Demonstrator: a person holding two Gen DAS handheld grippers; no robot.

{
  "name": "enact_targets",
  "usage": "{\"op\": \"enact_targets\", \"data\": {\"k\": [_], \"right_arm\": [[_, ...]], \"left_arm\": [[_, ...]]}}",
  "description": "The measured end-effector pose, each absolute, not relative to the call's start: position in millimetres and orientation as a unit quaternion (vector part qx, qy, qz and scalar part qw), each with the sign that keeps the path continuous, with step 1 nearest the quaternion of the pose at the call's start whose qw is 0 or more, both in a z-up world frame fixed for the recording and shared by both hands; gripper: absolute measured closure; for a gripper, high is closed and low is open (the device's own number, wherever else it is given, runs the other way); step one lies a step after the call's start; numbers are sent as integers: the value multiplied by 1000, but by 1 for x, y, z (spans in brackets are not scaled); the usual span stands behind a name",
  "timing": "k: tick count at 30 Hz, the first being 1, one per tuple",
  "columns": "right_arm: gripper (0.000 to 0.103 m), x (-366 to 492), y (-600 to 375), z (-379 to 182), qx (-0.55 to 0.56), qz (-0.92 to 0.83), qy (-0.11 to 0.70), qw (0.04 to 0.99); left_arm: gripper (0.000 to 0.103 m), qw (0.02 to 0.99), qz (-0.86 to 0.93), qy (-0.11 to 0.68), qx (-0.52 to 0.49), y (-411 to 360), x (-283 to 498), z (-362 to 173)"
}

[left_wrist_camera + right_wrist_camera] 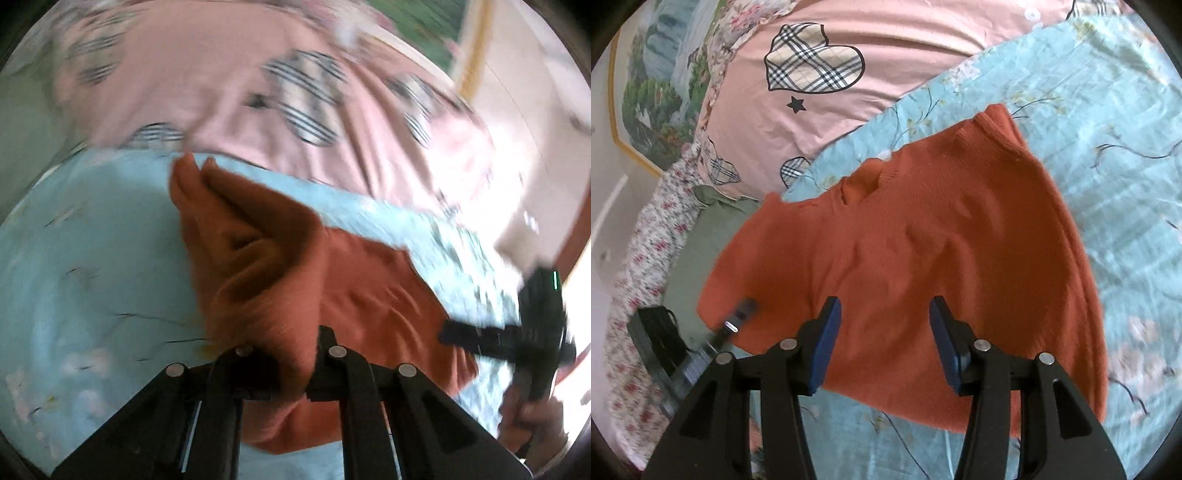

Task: Fold small clothes
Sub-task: 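Grasp the folded sweater with the right gripper while the left gripper folds it over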

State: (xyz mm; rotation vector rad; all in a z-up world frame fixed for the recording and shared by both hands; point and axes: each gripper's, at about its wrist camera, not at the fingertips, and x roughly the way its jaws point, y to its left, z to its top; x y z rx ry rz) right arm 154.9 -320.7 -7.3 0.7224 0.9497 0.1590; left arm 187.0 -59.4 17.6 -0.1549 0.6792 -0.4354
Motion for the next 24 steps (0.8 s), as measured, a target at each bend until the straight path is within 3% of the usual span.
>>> {"op": "enact_targets", "data": {"k": [8,15,16,17,18,19,24], "right_arm": [[31,218,-304,-38,358,134,502,776],[31,295,-270,-66,323,160,543,759],[39,304,-264,-65,312,164,541,763],[66,312,-258,-63,298,166,539,771],[81,317,-254,-62,284,164,540,775],[88,321,-251,-58,276,163,543,776],[88,293,-277,8,253,183,473,824]], "left_arm": [[96,896,-233,376,30,-138,178,-40],[96,896,-243,371,21,-130,176,-30],[96,896,-244,369,28,-130,175,-29],[96,896,-245,369,33,-132,174,-30],[96,895,-248,370,38,-135,174,-30],[96,894,-249,370,41,-137,172,-28],[96,892,-286,350,22,-147,167,4]]}}
